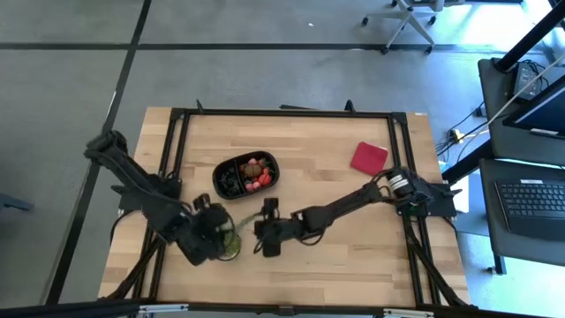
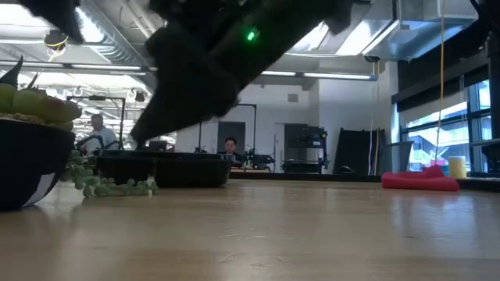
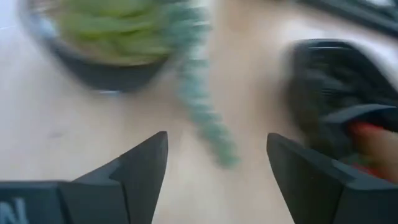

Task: Pick and placing Produce into tupperware
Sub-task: Return to Home Position

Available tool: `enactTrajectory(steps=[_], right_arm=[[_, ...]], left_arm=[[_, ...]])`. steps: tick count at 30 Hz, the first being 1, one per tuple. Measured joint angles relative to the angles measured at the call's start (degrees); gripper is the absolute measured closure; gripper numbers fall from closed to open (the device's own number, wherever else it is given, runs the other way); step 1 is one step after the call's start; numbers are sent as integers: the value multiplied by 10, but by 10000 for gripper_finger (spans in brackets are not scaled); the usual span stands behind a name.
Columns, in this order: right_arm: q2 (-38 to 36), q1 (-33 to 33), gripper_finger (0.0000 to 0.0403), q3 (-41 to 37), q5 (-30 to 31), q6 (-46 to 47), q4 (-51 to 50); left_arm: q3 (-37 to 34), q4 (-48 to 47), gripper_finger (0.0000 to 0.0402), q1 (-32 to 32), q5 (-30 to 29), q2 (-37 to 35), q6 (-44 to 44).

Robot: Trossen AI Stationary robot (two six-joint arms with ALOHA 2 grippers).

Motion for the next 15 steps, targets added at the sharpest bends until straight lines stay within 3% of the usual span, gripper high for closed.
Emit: enactTrajectory(steps=[3, 7, 15], right_arm=[[-55, -11, 128, -47, 39, 2, 1], [-175, -26, 128, -166, 73, 28, 38], [-466, -66, 128, -383, 85, -8, 83]], left_arm=[[-6, -11, 223, -4, -58, -47, 28], [-38, 6, 223, -7, -101, -127, 73], [-190, 168, 223, 17, -83, -323, 203]])
